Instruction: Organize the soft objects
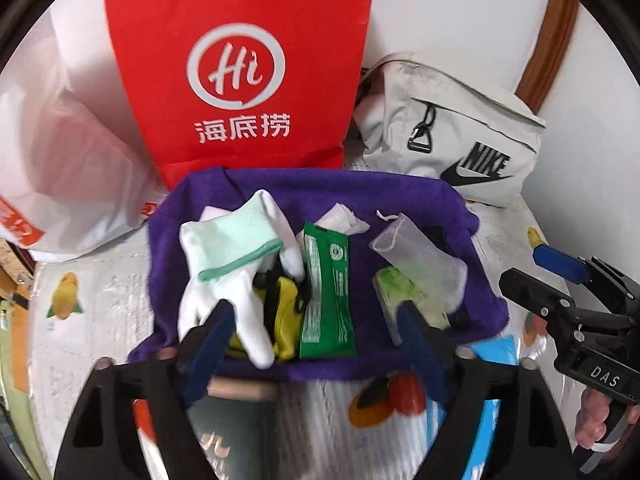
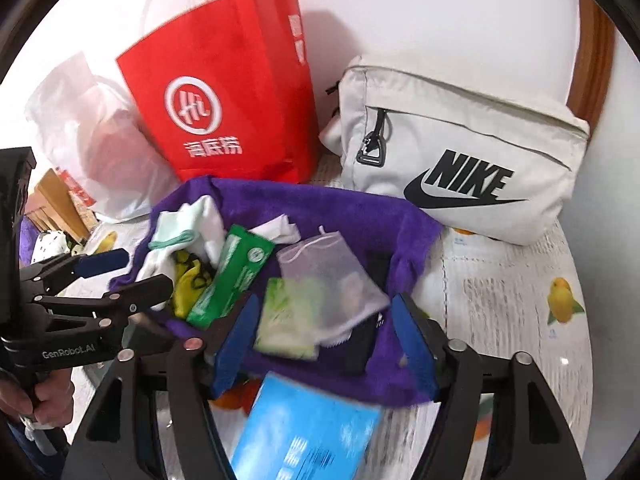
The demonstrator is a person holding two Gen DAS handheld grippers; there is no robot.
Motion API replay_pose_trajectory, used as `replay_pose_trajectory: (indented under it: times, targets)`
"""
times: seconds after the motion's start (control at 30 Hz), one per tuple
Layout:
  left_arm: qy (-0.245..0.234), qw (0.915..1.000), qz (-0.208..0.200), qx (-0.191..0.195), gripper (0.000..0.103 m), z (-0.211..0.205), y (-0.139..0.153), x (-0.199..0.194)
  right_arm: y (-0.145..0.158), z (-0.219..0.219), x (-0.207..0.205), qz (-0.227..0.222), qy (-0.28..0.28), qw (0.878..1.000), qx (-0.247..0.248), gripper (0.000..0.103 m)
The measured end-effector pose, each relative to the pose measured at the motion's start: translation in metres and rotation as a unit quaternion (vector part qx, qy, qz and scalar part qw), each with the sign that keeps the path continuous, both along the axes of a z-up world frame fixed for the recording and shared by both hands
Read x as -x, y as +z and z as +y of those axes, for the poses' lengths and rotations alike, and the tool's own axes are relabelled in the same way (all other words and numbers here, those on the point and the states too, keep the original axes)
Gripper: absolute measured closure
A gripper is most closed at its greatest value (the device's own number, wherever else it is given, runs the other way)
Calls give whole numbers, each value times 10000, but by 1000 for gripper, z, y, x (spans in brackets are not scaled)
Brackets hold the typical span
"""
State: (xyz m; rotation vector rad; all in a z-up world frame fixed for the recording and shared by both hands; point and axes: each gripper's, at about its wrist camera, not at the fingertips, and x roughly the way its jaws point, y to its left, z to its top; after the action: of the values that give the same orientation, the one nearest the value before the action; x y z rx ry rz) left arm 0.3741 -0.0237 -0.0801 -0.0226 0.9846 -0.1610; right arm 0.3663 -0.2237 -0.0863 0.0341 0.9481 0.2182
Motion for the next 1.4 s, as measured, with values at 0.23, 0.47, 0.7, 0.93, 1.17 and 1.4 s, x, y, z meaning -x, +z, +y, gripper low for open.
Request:
replay_pose_trajectory:
  times: [0.23, 0.47, 0.7, 0.93, 1.17, 1.4]
  targets:
    - [139, 9996, -238, -68, 4, 11, 24, 69, 28, 15, 65, -314, -50, 9995, 89, 13]
    - [397, 9988, -270, 4, 3, 21, 36, 144, 47, 21, 140, -416, -135, 9990, -100, 6]
    - [493, 9973, -516, -199, 3, 15, 43, 228, 49, 14, 217, -440, -290, 9984, -204, 5]
    - [598, 9958, -686, -71, 3, 13, 44, 284, 48, 9, 275, -575, -404, 9972, -245, 5]
    - [723, 9934, -822, -332, 3, 7, 48, 320, 48, 2, 315, -677, -501, 9963, -191, 5]
    - [788, 9922, -891, -371, 3, 9, 50, 344, 55, -5, 340, -781, -554, 9953, -131, 5]
